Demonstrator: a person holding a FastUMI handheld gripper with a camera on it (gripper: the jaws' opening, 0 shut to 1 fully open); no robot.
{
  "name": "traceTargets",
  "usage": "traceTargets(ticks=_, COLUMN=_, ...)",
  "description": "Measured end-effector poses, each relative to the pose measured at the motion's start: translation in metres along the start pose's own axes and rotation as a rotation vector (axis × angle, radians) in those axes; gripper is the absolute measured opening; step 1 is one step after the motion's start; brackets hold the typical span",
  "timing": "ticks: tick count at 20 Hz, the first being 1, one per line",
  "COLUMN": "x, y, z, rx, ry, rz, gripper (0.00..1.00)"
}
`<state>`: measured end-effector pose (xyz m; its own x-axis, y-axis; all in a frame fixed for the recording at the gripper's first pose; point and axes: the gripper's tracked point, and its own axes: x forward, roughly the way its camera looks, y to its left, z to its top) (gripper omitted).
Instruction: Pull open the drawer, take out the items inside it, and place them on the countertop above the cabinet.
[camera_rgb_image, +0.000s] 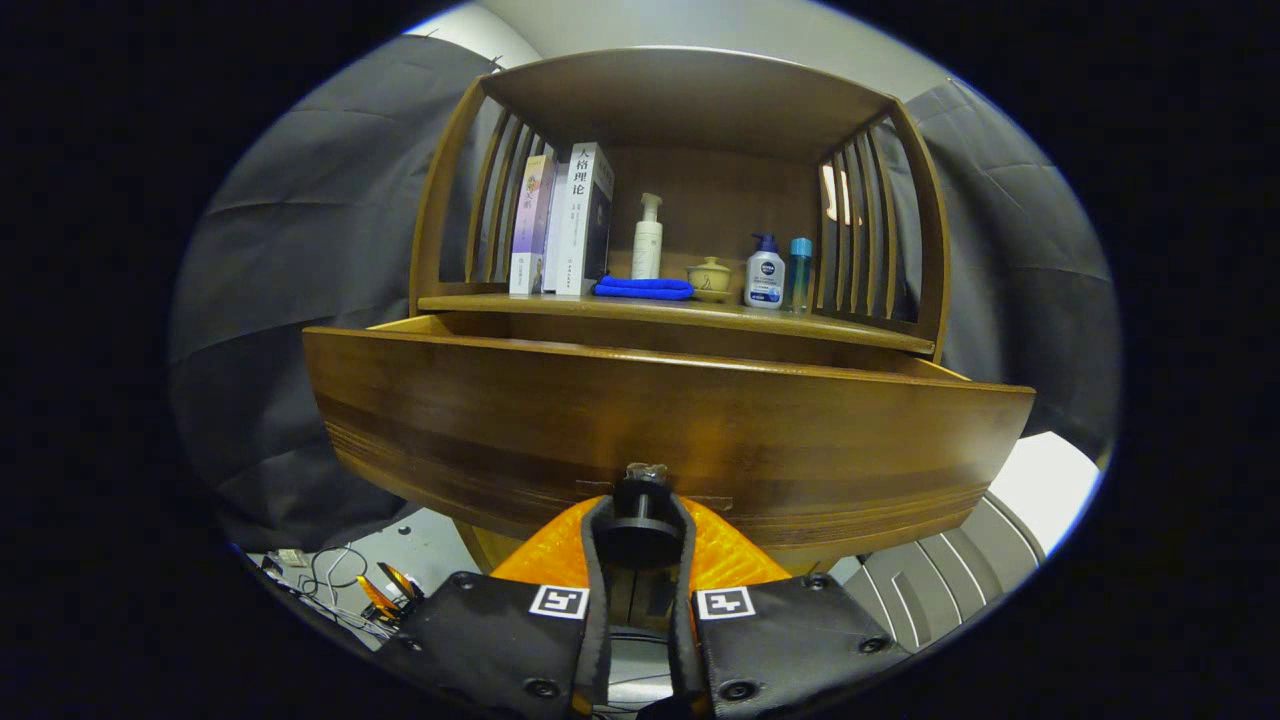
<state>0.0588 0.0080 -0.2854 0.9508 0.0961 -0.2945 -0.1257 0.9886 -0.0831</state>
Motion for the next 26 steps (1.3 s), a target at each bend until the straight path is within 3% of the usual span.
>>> traceTargets(ticks=16, x=-0.021, y=0.007, z=-0.008, rx=0.003, ry=0.056, rz=0.022, gripper=0.26)
traceTargets(ticks=21, x=-0.033, y=0.007, z=-0.005, rx=0.008, ry=0.077, rz=0.059, gripper=0.45)
traceTargets(ticks=24, x=-0.048, y=0.003, z=0.007, rx=-0.022, ry=0.052, rz=0.057, gripper=0.72)
traceTargets(ticks=26, x=-0.061, y=-0.013, z=0.02, rx=-0.055, ry=0.02, rz=0.002, gripper=0.9)
